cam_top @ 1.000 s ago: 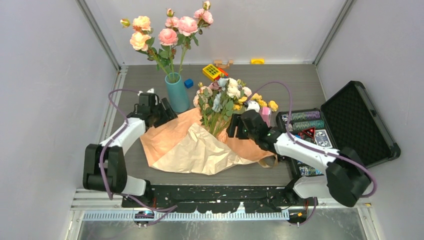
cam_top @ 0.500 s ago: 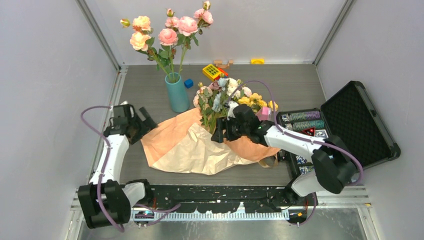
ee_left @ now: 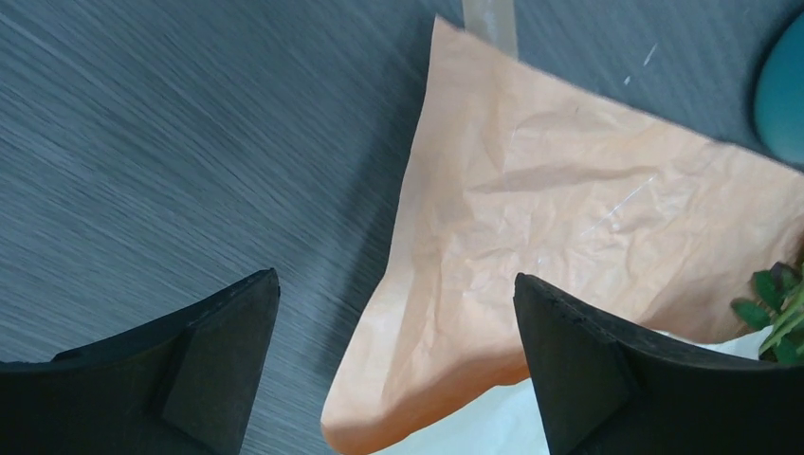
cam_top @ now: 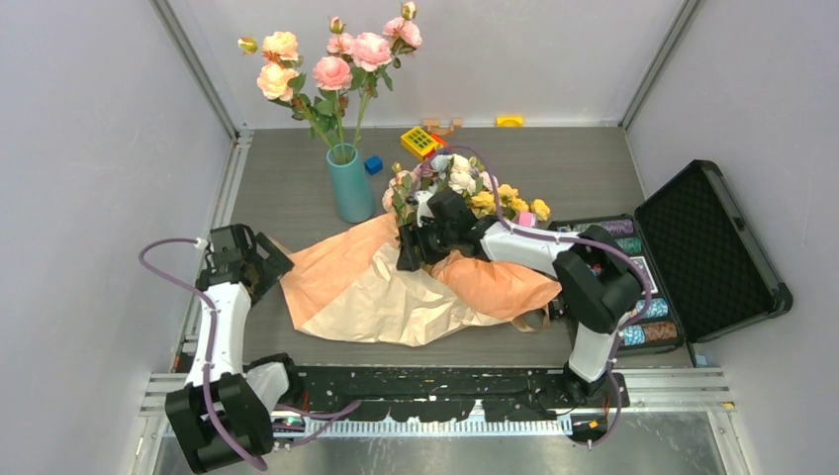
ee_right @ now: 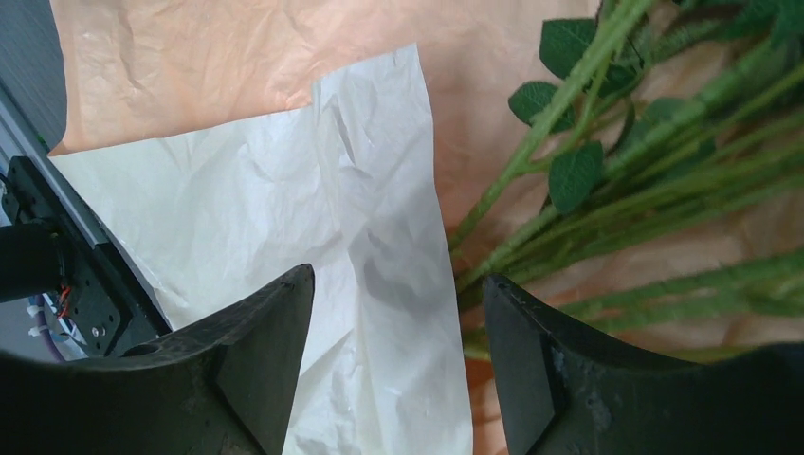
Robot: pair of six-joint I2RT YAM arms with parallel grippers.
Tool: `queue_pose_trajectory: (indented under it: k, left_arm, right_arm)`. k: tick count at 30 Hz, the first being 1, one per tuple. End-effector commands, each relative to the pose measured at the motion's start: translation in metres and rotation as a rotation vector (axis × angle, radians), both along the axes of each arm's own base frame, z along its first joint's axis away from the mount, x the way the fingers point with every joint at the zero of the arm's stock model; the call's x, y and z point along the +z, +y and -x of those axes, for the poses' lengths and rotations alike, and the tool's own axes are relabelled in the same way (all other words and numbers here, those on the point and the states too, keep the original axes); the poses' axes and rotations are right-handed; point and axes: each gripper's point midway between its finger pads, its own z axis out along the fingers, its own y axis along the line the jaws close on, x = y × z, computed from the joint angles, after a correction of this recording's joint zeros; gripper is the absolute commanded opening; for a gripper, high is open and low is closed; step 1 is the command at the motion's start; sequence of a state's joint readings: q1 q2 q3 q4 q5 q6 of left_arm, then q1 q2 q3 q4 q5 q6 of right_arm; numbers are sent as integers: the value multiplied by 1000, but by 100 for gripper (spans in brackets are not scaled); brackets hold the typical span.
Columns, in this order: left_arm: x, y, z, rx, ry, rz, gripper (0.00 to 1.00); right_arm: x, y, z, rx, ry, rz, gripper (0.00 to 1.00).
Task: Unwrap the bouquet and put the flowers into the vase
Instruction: Unfold the wrapping paper at the center of the board.
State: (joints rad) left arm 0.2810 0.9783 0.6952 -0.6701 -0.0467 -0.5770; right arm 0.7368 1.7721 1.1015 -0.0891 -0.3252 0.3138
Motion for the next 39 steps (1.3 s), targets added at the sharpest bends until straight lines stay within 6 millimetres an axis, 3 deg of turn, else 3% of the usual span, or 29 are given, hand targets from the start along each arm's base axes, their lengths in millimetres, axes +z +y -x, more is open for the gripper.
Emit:
queue_pose_trajectory:
  k: [1, 5, 9, 11, 12, 16, 19, 21, 33, 39]
  left_arm:
    - [-21, -24, -6, -30, -17, 146, 94]
    - [-28, -39, -19, -55, -57, 246, 76]
    - [-37, -43, -26, -74, -43, 278, 45]
    - [-40, -44, -30, -90, -41, 286, 32]
    - [-41, -44, -32, -98, -39, 289, 25]
    - [-47, -43, -40, -115, -31, 288, 0]
    - [-48, -43, -49, -129, -50, 294, 0]
    - [-49, -43, -57, -137, -75, 302, 0]
    - [-55, -31, -96, -111, -117, 296, 0]
    - [-53, -29, -93, -106, -92, 284, 2]
  right_arm:
    - [15, 25, -11, 107, -49, -32, 70]
    - [3, 30, -12, 144, -25, -9, 68]
    - [-4, 31, -10, 157, -2, -7, 60]
    - [-5, 32, -7, 164, 10, -13, 52]
    - [-4, 34, -5, 176, 19, -22, 43]
    - [-5, 35, 2, 205, 50, -32, 21]
    - [-2, 35, 1, 196, 42, -39, 3]
    - [2, 33, -2, 167, 25, -38, 0]
    - [26, 11, -45, -3, -96, -33, 0]
    - [53, 13, -19, 56, -95, -90, 0]
